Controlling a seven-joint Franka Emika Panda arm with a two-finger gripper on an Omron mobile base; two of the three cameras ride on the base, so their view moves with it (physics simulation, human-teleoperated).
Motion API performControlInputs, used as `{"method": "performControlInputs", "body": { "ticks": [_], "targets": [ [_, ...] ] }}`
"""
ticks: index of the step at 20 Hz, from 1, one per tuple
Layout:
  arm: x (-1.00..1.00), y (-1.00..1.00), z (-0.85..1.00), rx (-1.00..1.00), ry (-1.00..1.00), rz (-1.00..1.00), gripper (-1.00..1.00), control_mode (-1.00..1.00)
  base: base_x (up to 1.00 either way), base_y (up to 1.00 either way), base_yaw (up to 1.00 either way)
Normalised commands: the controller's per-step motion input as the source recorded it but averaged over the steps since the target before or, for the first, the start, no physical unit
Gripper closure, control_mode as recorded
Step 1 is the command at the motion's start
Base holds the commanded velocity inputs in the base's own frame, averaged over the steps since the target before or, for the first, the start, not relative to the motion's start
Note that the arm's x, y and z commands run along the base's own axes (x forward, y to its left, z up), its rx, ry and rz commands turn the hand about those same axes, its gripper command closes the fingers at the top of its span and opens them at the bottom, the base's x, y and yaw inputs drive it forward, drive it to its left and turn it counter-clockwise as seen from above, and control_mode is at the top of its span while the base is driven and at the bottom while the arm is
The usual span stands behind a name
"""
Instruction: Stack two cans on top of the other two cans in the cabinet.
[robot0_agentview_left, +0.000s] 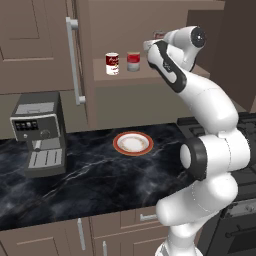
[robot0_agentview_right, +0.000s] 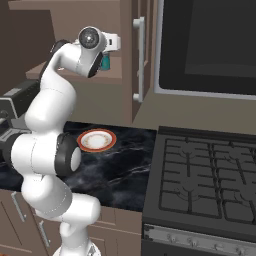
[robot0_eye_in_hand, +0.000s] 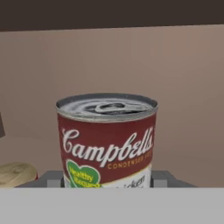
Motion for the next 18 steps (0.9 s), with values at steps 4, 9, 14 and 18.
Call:
{"method": "performControlInputs", "body": {
  "ticks": [4,9,14,18],
  "targets": [
    [0.00,0.00,0.00,0.00,0.00,-0.02,-1.00,-1.00,0.00,0.00,0.00],
    [-0.05,0.00,-0.03,0.00,0.00,-0.05,-1.00,-1.00,0.00,0.00,0.00],
    [-0.21,0.00,-0.05,0.00,0.00,-0.04,-1.00,-1.00,0.00,0.00,0.00],
    [-0.29,0.03,-0.06,0.00,0.00,-0.02,-1.00,-1.00,0.00,0.00,0.00]
  ]
}}
